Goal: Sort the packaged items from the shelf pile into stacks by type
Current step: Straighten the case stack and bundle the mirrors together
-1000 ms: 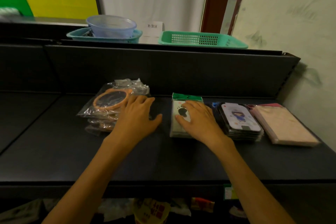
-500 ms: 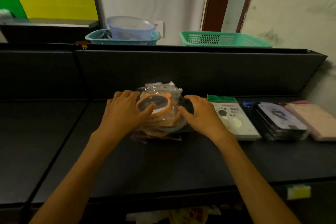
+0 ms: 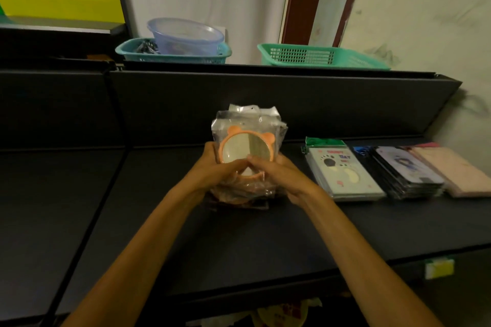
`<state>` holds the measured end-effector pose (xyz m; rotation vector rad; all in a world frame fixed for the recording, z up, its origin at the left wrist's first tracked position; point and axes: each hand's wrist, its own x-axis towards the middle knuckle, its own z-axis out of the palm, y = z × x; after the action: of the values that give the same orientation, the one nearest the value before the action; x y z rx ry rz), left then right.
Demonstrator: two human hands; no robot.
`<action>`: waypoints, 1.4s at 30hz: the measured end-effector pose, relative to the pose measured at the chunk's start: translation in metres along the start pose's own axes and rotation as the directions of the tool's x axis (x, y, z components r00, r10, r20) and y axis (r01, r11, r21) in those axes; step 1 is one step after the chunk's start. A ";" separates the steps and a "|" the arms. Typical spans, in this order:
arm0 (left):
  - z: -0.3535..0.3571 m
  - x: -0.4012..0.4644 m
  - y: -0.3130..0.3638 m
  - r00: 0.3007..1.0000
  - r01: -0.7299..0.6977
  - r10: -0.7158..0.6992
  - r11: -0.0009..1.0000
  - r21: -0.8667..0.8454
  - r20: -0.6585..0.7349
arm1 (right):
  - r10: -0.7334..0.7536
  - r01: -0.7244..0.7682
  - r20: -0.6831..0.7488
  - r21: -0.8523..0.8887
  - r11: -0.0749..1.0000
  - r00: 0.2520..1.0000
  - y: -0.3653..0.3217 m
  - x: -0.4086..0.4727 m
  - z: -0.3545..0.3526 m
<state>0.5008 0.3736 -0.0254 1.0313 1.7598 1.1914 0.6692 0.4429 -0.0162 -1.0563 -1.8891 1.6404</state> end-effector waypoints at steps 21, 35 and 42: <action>0.007 -0.014 -0.013 0.930 -0.368 0.368 0.929 -0.042 -0.005 | -0.406 0.401 -0.057 -0.080 0.913 0.912 0.020 -0.006 -0.009; 0.015 -0.015 -0.014 0.920 -0.392 0.391 0.919 0.053 0.015 | -0.363 0.355 -0.042 -0.138 0.925 0.931 0.026 -0.006 -0.015; 0.013 -0.016 -0.019 0.919 -0.394 0.393 0.918 0.035 0.047 | -0.337 0.337 0.032 -0.156 0.928 0.941 0.027 -0.003 -0.024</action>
<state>0.5148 0.3584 -0.0442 1.4760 1.5962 1.3658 0.6961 0.4564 -0.0364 -0.7307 -2.0965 1.3157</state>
